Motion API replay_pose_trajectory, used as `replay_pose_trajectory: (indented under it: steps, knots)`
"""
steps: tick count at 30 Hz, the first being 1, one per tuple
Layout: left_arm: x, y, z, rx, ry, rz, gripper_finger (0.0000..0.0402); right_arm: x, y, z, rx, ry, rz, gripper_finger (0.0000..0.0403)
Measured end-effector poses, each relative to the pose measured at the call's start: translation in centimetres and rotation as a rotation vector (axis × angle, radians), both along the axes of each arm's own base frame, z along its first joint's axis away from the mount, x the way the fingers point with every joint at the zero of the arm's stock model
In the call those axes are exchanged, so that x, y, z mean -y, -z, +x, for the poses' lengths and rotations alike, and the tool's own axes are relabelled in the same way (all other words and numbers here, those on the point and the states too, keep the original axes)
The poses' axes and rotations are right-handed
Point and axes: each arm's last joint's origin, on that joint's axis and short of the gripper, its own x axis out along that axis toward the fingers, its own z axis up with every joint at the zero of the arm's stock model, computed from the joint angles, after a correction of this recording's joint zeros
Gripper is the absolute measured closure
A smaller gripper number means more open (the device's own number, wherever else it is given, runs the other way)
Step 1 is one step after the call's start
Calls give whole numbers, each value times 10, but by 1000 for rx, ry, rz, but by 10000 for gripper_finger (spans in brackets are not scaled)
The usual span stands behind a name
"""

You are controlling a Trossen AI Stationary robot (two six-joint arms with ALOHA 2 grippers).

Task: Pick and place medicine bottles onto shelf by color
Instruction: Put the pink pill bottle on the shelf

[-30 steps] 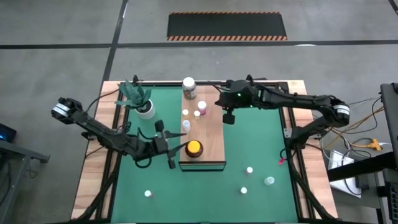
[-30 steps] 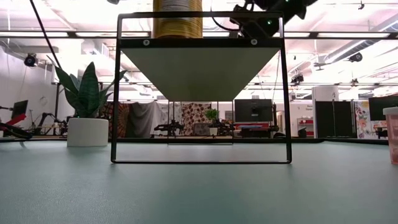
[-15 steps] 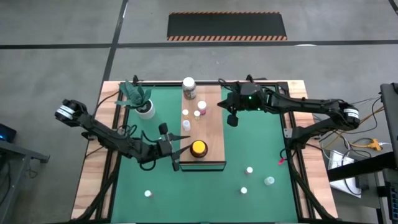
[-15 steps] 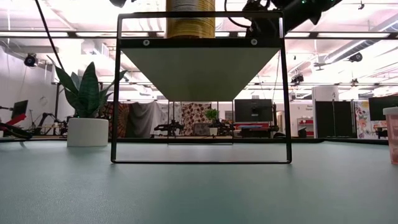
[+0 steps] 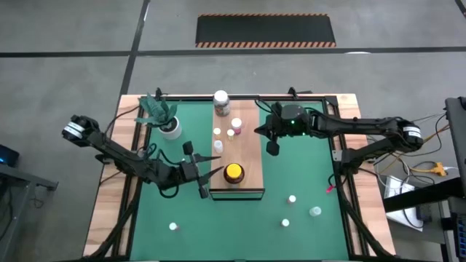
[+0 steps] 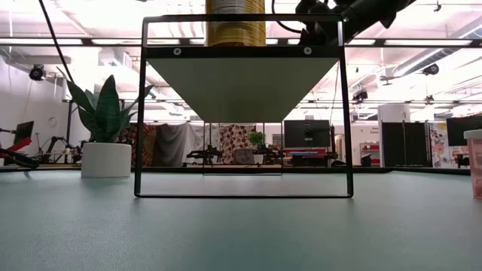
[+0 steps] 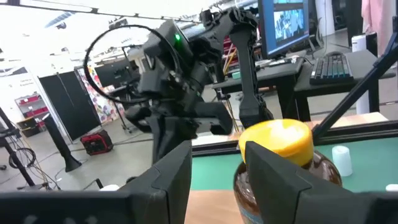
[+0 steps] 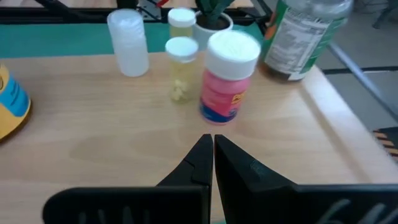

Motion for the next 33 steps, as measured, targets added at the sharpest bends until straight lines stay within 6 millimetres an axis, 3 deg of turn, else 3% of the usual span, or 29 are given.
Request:
replay_pose_trajectory:
  steps: [16, 24, 33]
  knots:
    - [-2, -4, -1, -9, -14, 49, 268, -10, 4, 6, 5, -34, 4, 394]
    - [-3, -4, 0, -9, -18, 49, 268, -10, 15, 4, 9, -30, -5, 394]
    - [-4, -6, 0, 13, -18, 37, 268, -9, 7, 4, 28, -32, -34, 394]
